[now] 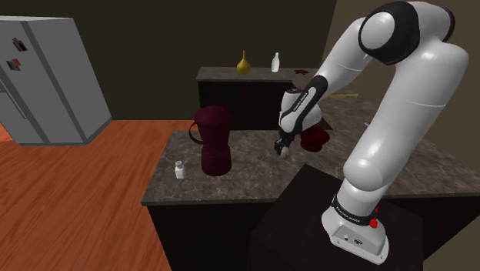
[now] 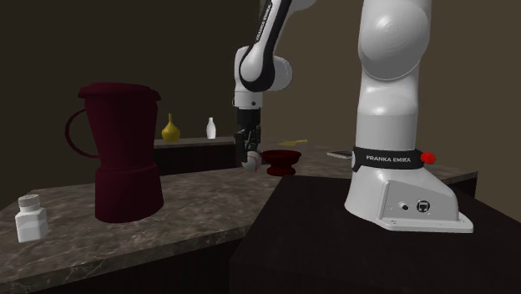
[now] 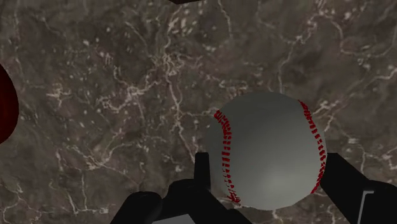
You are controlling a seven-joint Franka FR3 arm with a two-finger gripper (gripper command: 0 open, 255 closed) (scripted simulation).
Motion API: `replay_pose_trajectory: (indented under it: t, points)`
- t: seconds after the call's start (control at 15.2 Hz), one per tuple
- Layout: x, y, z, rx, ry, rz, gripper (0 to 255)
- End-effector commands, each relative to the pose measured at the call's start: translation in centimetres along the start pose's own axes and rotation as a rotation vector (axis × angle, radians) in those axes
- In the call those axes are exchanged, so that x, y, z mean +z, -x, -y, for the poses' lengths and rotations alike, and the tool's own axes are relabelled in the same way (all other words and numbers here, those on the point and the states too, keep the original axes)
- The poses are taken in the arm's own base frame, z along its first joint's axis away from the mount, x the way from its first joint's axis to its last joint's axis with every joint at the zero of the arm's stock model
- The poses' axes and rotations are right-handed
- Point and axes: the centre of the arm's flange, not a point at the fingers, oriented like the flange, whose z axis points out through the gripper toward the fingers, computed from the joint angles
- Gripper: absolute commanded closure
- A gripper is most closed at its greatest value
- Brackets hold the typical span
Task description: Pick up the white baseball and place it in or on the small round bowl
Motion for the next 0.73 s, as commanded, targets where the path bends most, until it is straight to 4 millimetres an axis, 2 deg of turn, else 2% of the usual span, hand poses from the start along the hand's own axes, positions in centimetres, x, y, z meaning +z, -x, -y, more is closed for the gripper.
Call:
replay_pose_trajectory:
  t: [0.0,0.66]
  points:
    - [-1.1,-0.1,0.0,0.0,0.0,0.001,255]
    - [-6.3,-0.3,-0.5,0.0,0.0,0.001,255]
